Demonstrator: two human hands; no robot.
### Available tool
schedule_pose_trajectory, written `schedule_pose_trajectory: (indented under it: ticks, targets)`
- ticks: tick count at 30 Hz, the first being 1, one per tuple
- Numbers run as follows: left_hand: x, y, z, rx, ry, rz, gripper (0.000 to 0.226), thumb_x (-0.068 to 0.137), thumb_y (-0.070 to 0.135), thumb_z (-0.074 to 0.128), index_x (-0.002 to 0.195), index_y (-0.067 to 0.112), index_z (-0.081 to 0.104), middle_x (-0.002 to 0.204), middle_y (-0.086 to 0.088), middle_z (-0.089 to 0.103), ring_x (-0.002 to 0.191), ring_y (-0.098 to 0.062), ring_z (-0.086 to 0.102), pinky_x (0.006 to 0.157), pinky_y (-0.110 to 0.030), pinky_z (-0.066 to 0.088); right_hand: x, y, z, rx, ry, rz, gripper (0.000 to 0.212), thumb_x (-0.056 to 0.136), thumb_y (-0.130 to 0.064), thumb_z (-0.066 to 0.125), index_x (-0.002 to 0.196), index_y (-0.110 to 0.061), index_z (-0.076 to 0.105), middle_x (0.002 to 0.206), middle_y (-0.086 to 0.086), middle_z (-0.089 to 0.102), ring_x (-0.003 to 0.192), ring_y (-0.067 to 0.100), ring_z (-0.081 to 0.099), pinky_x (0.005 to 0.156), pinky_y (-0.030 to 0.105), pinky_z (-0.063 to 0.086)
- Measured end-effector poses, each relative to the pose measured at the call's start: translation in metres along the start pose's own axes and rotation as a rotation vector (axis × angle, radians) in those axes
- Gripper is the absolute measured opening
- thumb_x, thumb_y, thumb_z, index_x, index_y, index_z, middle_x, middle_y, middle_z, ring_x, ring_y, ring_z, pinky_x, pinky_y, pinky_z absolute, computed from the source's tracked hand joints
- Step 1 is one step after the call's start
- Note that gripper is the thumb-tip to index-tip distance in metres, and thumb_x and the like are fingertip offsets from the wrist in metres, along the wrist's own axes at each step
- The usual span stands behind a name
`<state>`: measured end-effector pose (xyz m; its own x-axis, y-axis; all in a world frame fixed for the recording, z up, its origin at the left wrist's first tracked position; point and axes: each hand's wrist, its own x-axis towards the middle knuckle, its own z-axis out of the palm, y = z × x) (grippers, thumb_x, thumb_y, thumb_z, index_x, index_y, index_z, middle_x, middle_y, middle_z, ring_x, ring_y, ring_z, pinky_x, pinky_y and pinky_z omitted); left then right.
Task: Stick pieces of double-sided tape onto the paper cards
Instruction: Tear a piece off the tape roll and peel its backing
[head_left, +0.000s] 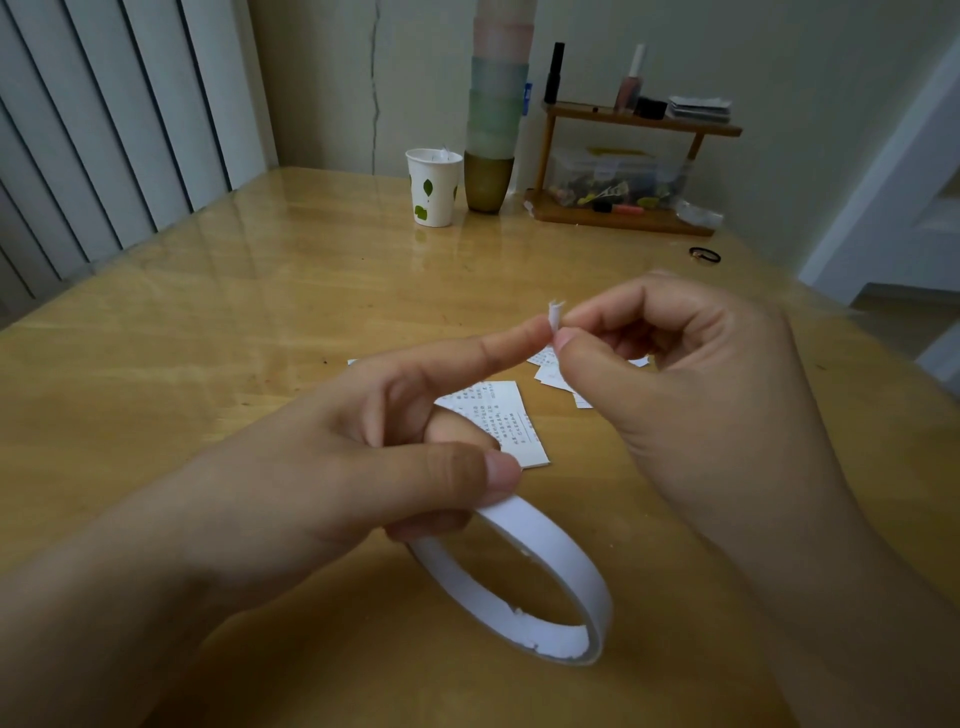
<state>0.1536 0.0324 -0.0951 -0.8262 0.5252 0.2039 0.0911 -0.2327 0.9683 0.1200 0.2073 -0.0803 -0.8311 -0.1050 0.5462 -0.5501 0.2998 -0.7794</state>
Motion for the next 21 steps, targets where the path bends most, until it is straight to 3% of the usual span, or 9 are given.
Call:
schedule_pose_trajectory:
  ticks: [3, 6, 13, 16, 19, 21]
  targets:
    - [-0.0004, 0.002, 0.0026, -0.043, 0.018, -0.011, 0.061, 0.068, 0.009, 0.068, 0.127, 0.023, 0.058, 0.045, 0.01, 0.044, 0.041, -0.003, 0.036, 0.042, -0.01, 0.035, 0.0004, -0.0012, -0.0011, 0.054, -0.047, 0.048, 0.008, 0.07, -0.022, 0.068, 0.062, -0.022, 0.069, 0.068, -0.005, 0.067, 0.06, 0.002, 0.049, 0.056, 0.017, 0.042]
    - [-0.002, 0.0015, 0.0013, -0.034, 0.09, -0.035, 0.061, 0.065, -0.003, 0.057, 0.126, 0.0, 0.052, 0.045, 0.01, 0.058, 0.038, -0.002, 0.055, 0.042, -0.007, 0.042, 0.0008, -0.002, -0.0016, 0.147, -0.106, 0.121, 0.01, 0.07, -0.021, 0.066, 0.061, -0.021, 0.068, 0.077, 0.009, 0.072, 0.057, 0.004, 0.049, 0.056, 0.024, 0.045]
    - [-0.0017, 0.0019, 0.0002, -0.082, 0.15, -0.053, 0.061, 0.065, -0.002, 0.052, 0.126, 0.0, 0.051, 0.048, 0.009, 0.061, 0.04, -0.002, 0.058, 0.041, -0.008, 0.043, 0.0006, -0.0058, -0.002, 0.194, -0.141, 0.161, 0.018, 0.072, -0.017, 0.07, 0.056, -0.021, 0.064, 0.078, 0.015, 0.072, 0.05, -0.001, 0.042, 0.053, 0.015, 0.041]
    - [-0.0003, 0.0008, -0.0007, -0.073, 0.167, -0.055, 0.061, 0.065, -0.001, 0.052, 0.126, -0.001, 0.051, 0.048, 0.009, 0.061, 0.041, -0.003, 0.058, 0.041, -0.008, 0.043, -0.0003, -0.0088, -0.0029, 0.184, -0.155, 0.152, 0.019, 0.074, -0.012, 0.063, 0.057, -0.02, 0.062, 0.079, 0.017, 0.071, 0.051, 0.0, 0.043, 0.052, 0.015, 0.04]
    - [0.0007, 0.0001, -0.0007, -0.072, 0.174, -0.059, 0.06, 0.066, -0.001, 0.051, 0.126, -0.001, 0.05, 0.047, 0.008, 0.061, 0.041, -0.003, 0.058, 0.041, -0.008, 0.043, 0.0, -0.0086, -0.0031, 0.18, -0.168, 0.139, 0.026, 0.08, -0.006, 0.063, 0.058, -0.02, 0.061, 0.081, 0.018, 0.071, 0.055, 0.005, 0.046, 0.054, 0.016, 0.041]
    - [0.0013, -0.0002, -0.0006, -0.082, 0.185, -0.059, 0.061, 0.066, -0.001, 0.05, 0.127, -0.002, 0.05, 0.047, 0.008, 0.061, 0.04, -0.003, 0.058, 0.041, -0.008, 0.043, 0.0006, -0.0069, -0.0034, 0.18, -0.173, 0.131, 0.025, 0.08, -0.009, 0.065, 0.059, -0.02, 0.061, 0.081, 0.019, 0.071, 0.06, 0.021, 0.05, 0.056, 0.019, 0.043]
